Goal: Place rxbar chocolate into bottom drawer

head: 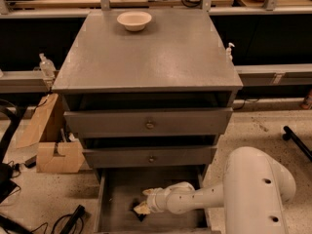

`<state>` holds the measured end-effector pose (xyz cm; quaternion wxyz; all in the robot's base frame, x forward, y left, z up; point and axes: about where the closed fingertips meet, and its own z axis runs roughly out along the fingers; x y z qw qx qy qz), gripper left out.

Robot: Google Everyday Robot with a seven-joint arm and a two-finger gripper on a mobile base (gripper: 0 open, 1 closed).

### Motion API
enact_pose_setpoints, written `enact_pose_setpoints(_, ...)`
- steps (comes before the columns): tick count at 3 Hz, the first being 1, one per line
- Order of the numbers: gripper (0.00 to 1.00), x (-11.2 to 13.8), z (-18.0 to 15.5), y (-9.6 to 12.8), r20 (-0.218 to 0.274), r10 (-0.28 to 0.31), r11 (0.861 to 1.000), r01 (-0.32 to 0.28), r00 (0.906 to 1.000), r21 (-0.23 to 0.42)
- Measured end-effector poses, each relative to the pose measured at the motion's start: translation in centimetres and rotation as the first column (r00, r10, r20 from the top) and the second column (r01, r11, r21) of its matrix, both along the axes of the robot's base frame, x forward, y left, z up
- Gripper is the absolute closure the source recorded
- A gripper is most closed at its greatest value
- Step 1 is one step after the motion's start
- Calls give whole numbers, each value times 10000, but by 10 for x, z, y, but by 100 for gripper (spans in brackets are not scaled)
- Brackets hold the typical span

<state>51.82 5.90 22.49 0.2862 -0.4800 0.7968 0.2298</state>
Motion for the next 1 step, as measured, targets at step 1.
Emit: enact_pose_setpoints(1,0,0,0,1,-8,12,10000,-12,10000,7)
